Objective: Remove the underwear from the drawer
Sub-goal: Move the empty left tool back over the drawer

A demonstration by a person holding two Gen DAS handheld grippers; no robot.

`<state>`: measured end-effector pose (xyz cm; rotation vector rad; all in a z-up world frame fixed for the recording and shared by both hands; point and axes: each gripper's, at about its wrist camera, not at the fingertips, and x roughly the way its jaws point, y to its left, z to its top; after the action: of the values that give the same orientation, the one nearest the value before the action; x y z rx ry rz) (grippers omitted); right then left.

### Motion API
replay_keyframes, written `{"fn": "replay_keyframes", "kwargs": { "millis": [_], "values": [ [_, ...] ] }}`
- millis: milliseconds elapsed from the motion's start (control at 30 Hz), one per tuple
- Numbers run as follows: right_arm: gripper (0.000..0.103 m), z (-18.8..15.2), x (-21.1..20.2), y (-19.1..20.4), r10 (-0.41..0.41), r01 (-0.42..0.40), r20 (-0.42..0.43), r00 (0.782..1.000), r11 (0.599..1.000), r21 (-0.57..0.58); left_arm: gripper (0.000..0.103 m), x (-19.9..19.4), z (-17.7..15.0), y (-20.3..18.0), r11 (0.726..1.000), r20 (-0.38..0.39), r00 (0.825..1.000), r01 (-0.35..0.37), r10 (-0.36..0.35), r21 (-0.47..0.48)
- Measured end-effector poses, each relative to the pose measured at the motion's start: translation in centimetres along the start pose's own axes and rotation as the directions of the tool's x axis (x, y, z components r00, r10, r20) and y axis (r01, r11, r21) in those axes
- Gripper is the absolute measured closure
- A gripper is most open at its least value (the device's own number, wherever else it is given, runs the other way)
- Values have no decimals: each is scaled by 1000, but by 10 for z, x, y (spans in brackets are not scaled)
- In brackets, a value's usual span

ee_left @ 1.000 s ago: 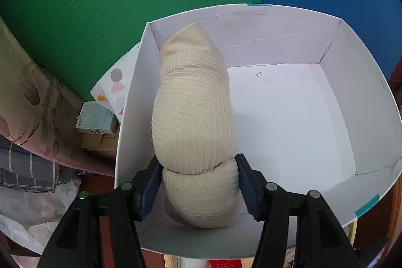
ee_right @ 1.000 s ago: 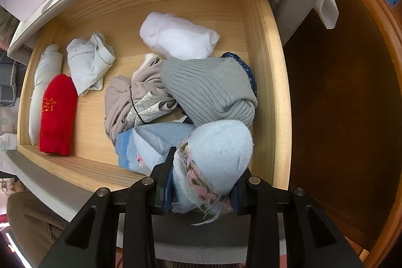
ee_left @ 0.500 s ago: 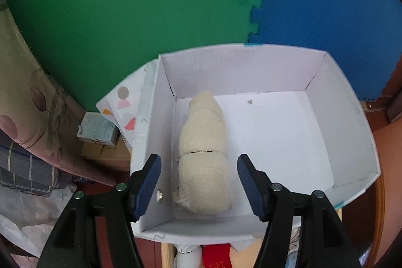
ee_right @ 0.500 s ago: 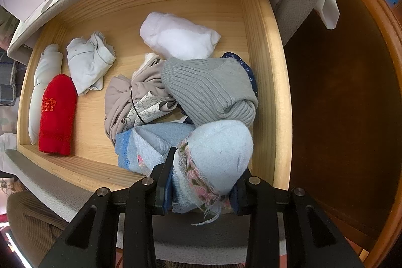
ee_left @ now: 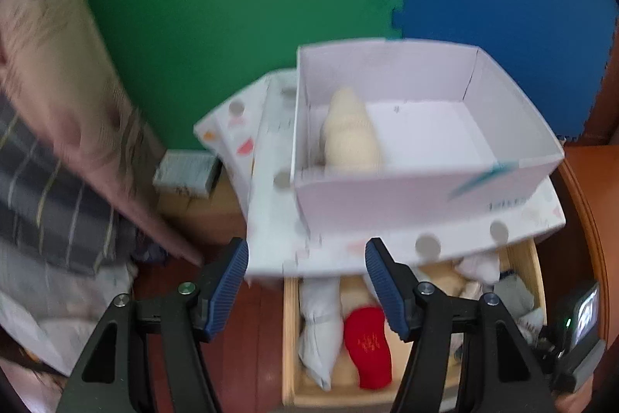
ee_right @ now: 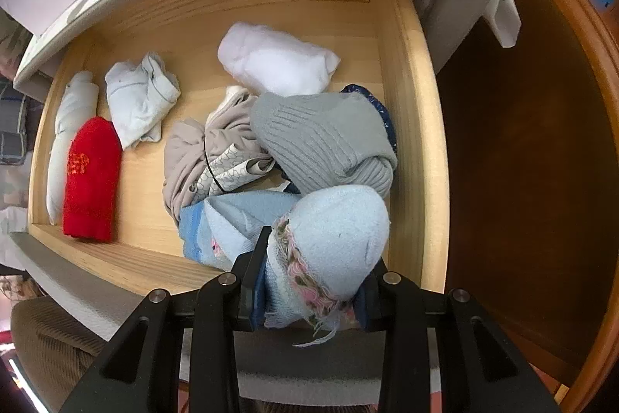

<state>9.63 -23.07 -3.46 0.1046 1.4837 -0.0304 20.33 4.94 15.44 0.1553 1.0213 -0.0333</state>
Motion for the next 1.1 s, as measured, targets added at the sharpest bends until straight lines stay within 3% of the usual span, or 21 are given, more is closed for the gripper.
{"fn": "replay_keyframes", "kwargs": {
  "millis": [167,433,833,1100],
  "values": [
    [71,-2,-4,-3,10,-10,21,1000,1000,11,38,20,-59,3,996,-62,998,13,-18,-87],
    [71,0,-9,-5,31,-32,47,998,999,12,38,61,-132,-6,990,-158,986,24,-47,-139],
    [72,5,-20,-7,52,-52,36,998,999,3,38,69,-153,-12,990,-136,987,65,-81,-123],
    [72,20,-57,-2,63,-61,61,996,998,-29,38,65,-154,4,973,-86,991,87,-107,-213]
  ]
}}
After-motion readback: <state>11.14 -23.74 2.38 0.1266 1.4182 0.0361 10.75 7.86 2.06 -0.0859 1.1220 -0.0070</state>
